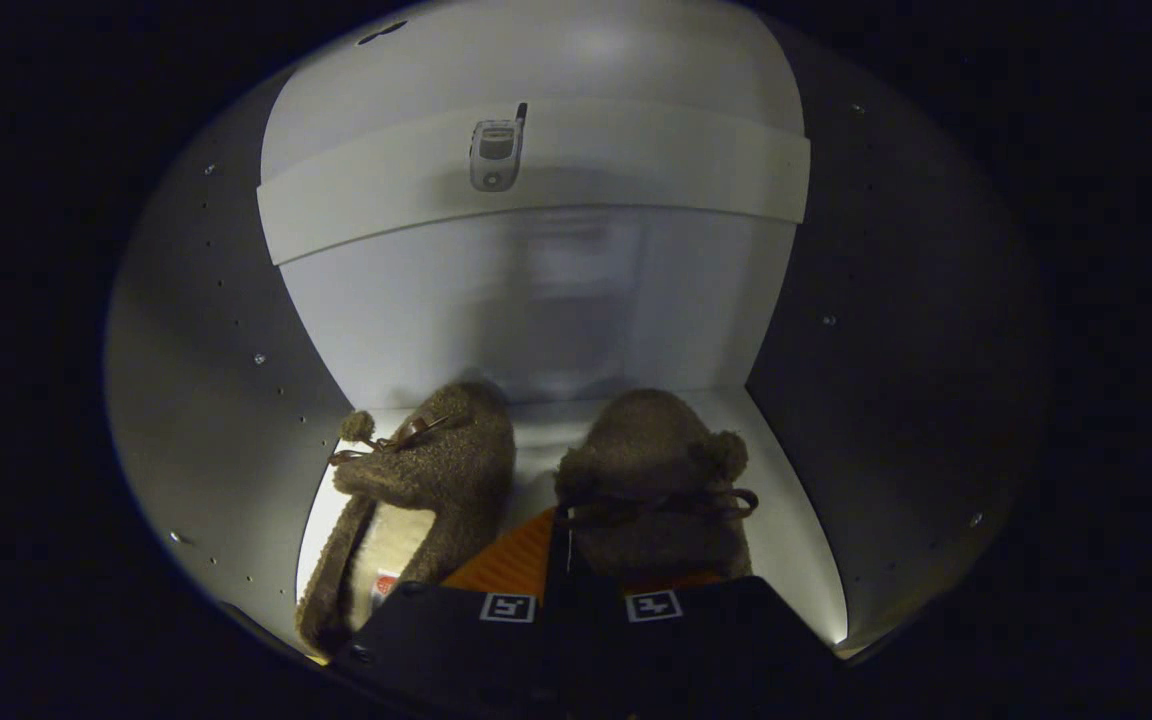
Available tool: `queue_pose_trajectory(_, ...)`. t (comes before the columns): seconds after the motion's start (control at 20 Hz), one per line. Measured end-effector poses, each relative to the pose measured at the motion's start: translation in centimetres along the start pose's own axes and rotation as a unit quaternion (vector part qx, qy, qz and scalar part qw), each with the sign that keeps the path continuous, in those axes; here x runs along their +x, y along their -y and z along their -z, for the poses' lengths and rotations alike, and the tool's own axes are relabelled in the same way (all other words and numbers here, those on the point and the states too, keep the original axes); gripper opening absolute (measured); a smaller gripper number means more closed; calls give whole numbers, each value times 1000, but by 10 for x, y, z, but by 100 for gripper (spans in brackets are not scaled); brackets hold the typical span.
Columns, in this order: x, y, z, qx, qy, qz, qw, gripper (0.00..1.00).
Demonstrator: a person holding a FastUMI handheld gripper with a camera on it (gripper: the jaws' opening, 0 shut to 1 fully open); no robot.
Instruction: Open the shoe cabinet door, grab the shoes and put them into the shoe cabinet, then close the shoe cabinet door.
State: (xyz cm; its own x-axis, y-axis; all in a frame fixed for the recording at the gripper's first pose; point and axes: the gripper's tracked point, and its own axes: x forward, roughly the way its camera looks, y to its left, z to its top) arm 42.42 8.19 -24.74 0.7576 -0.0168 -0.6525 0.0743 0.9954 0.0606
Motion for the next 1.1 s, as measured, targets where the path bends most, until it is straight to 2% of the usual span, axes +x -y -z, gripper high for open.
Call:
queue_pose_trajectory(0.15,-19,-2,1,7,1,-12,1000,36)
queue_pose_trajectory(0.35,-52,-5,1,-2,17,-35,999,68)
queue_pose_trajectory(0.55,-97,-12,0,-1,60,-61,996,100)
queue_pose_trajectory(0.75,-164,-20,-3,-18,137,-80,987,99)
queue_pose_trajectory(1.1,-310,-30,13,-27,248,-117,961,98)
